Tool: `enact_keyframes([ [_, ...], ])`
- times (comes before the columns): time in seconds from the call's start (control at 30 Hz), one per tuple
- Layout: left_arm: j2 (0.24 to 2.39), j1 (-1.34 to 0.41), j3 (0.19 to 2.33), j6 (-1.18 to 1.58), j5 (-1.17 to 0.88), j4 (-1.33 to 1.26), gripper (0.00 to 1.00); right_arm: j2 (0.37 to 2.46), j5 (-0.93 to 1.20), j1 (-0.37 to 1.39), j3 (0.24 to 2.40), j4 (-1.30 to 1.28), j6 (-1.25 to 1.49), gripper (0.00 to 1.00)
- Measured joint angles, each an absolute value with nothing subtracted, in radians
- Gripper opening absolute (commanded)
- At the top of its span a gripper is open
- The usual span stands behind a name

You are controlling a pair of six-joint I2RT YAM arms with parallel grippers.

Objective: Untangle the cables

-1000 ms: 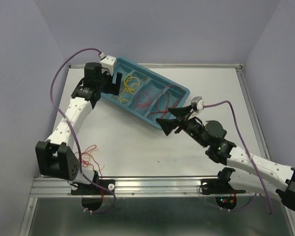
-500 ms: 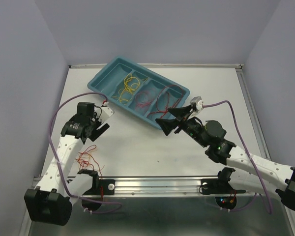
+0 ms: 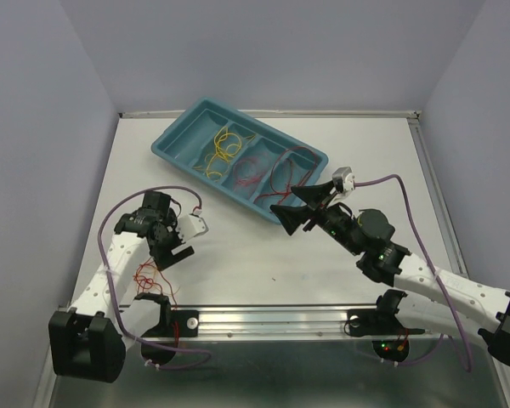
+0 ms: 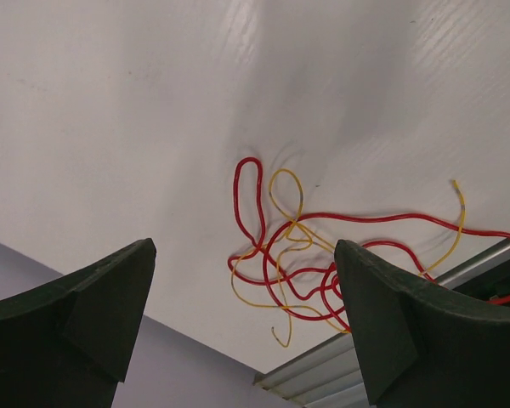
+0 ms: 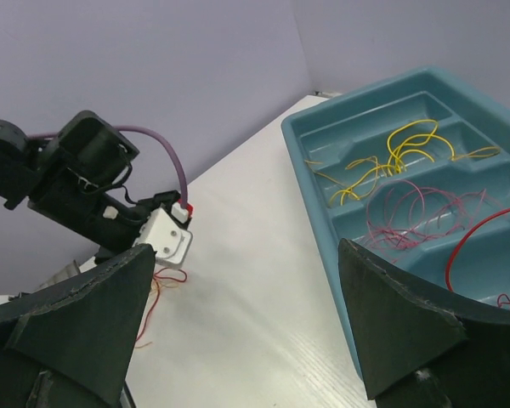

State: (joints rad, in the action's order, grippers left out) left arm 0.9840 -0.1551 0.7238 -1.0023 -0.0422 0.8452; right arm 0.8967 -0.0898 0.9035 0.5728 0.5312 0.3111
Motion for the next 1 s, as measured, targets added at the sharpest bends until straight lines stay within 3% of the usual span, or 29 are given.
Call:
enact_keyframes([
  [0.1, 1.033, -0.155, 0.67, -1.009, -0.039, 0.779, 0.93, 0.897, -0.088, 0.904, 0.573, 0.532, 0.311, 0.93],
  [0.27, 1.103, -0.155, 0.626, -1.008, -0.019, 0.693, 0.74, 0.896, -0.085, 0.904, 0.573, 0.532, 0.314, 0.93],
  [0.33, 1.135, -0.155, 0.625, -1.004, -0.004, 0.662, 0.62, 0.896, -0.086, 0.904, 0.573, 0.532, 0.314, 0.93],
  [0.57, 1.182, -0.155, 0.623, -0.992, 0.035, 0.615, 0.45, 0.896, -0.085, 0.904, 0.573, 0.532, 0.314, 0.93],
  [0.6, 1.183, -0.155, 0.623, -0.992, 0.04, 0.613, 0.32, 0.896, -0.086, 0.904, 0.573, 0.532, 0.314, 0.93],
  [0.67, 1.185, -0.155, 0.622, -0.984, 0.05, 0.609, 0.2, 0.895, -0.086, 0.904, 0.573, 0.531, 0.314, 0.93],
  [0.7, 1.19, -0.155, 0.622, -0.986, 0.058, 0.607, 0.0, 0.894, -0.086, 0.904, 0.573, 0.532, 0.314, 0.93],
  [1.0, 1.215, -0.155, 0.625, -0.982, 0.081, 0.606, 0.0, 0.877, -0.085, 0.904, 0.573, 0.532, 0.314, 0.93],
])
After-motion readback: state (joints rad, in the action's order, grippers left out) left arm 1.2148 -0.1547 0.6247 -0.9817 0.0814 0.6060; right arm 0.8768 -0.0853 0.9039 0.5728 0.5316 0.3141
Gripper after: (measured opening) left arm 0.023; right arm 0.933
